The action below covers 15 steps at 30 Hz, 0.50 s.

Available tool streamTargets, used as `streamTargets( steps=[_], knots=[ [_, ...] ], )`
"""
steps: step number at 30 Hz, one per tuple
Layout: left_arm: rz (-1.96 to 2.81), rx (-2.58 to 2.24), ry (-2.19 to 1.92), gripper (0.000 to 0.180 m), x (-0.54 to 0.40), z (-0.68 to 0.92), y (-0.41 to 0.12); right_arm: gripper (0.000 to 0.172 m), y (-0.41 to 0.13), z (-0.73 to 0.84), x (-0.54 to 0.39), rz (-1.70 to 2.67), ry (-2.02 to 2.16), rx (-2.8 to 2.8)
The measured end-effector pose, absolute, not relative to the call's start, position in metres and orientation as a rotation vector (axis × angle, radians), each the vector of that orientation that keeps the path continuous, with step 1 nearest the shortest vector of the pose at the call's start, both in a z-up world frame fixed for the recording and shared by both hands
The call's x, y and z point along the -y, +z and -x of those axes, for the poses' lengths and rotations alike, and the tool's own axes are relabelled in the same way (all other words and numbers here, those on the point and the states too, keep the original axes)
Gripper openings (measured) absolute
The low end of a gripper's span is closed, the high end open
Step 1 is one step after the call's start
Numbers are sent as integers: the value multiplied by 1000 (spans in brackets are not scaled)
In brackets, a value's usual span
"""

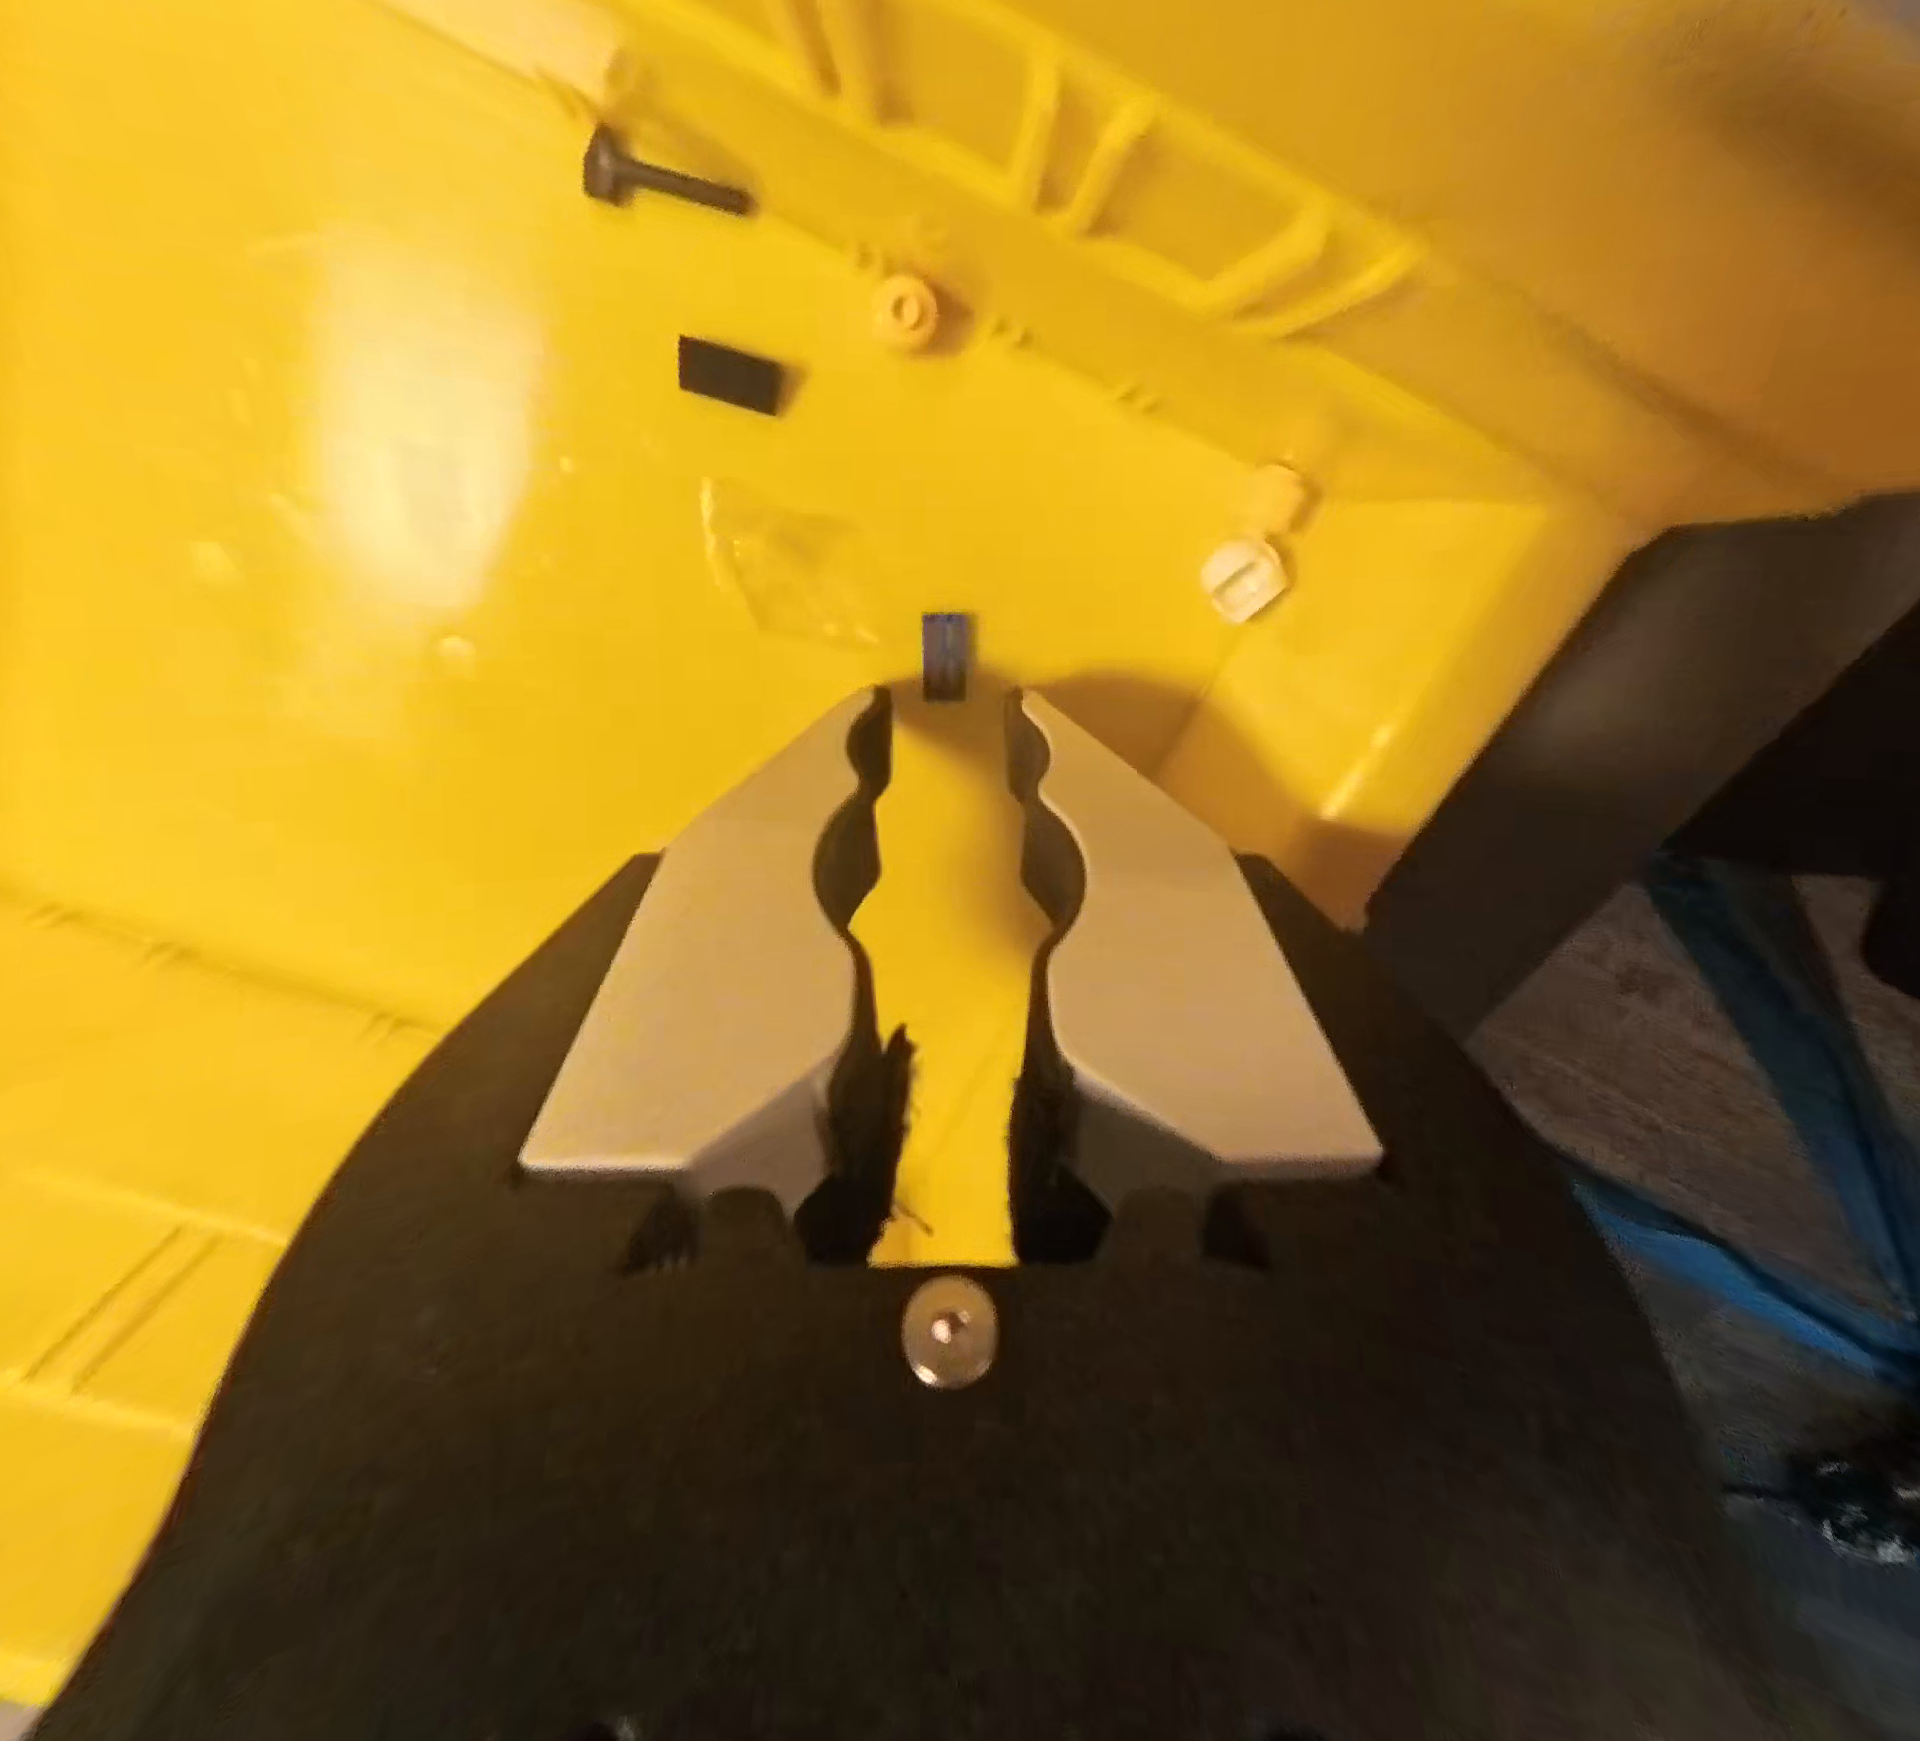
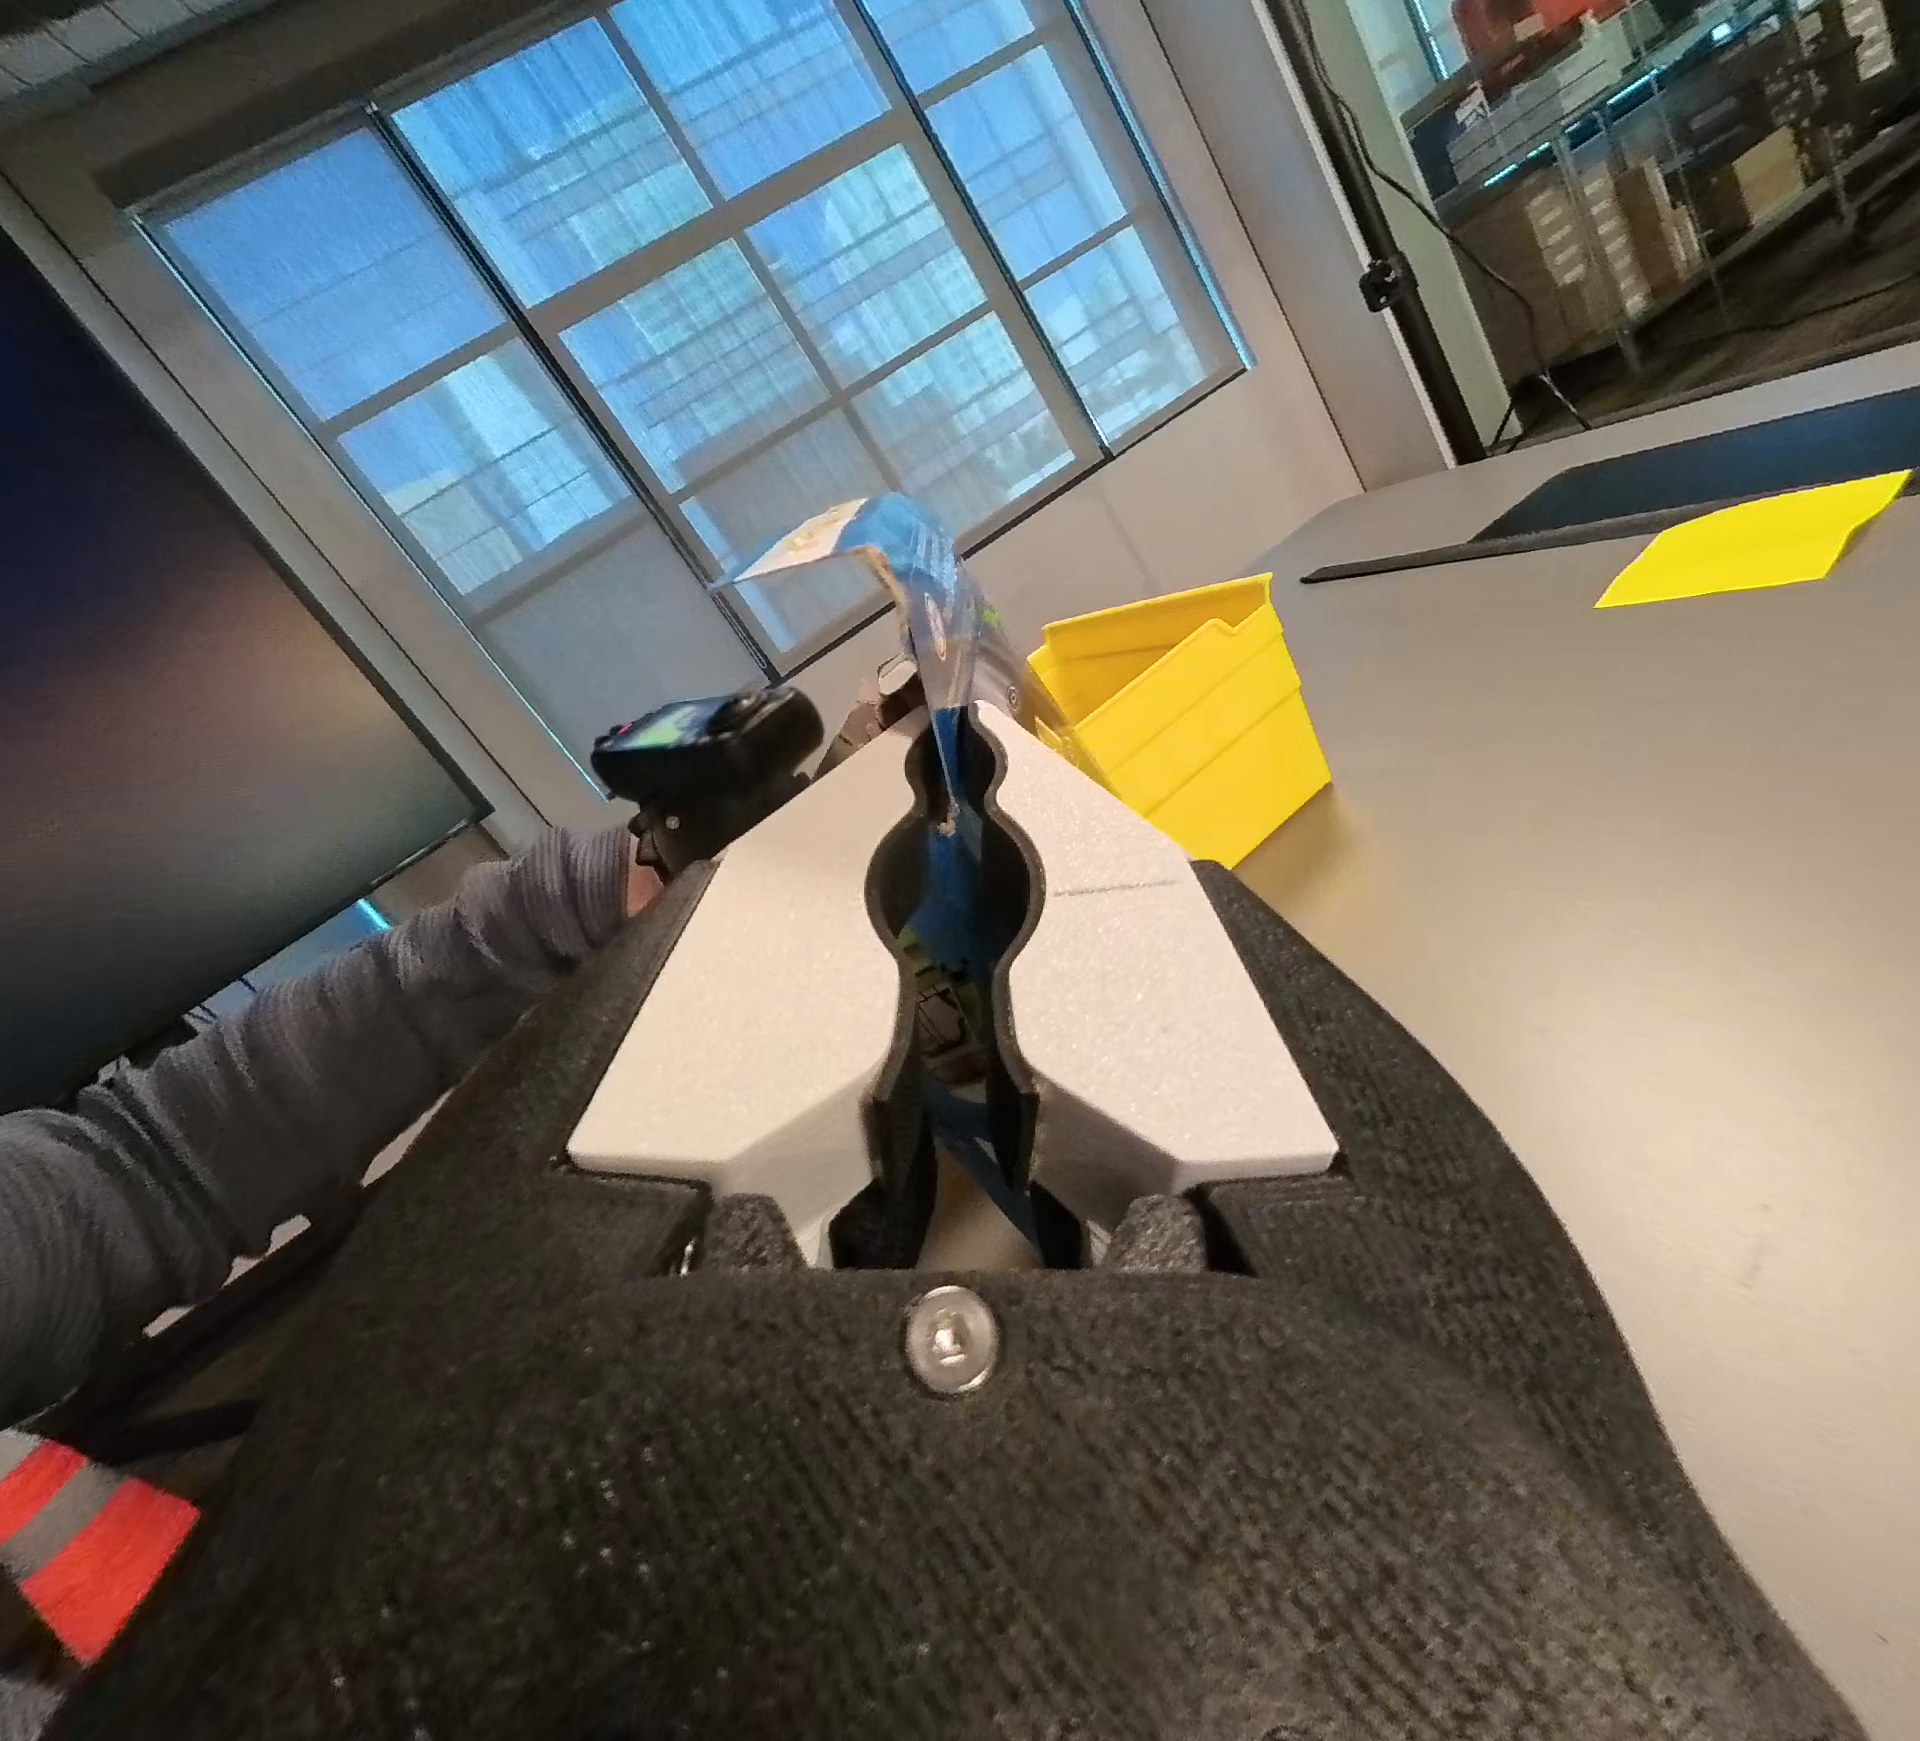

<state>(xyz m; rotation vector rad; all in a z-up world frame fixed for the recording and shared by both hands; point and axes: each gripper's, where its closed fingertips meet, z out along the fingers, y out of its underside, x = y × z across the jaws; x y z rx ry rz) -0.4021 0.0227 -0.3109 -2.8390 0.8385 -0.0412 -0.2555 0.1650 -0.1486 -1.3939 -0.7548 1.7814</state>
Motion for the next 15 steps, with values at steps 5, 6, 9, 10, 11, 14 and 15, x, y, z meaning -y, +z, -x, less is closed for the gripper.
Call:
streamTargets(
  steps=[5,6,9,10,11,14,15],
  knots=[
    [2833,-760,-65,18,-28,398,-311,0,-149,256,-164,1394,1785,757],
    [2836,-738,-58,14,-28,399,-311,0,-149,256,-164,1394,1784,756],
    [2861,-646,177,6,-31,420,-309,0,-149,256,-165,1394,1783,757],
    [2834,-641,267,6,-32,427,-303,0,-149,256,-165,1395,1783,756],
    [2771,-596,285,6,-38,427,-292,0,-149,255,-165,1395,1784,755],
    [2424,-430,292,6,-68,411,-224,0,-149,256,-164,1395,1781,755],
    [2301,-413,292,6,-75,401,-196,0,-149,256,-164,1393,1779,757]
  ],
)
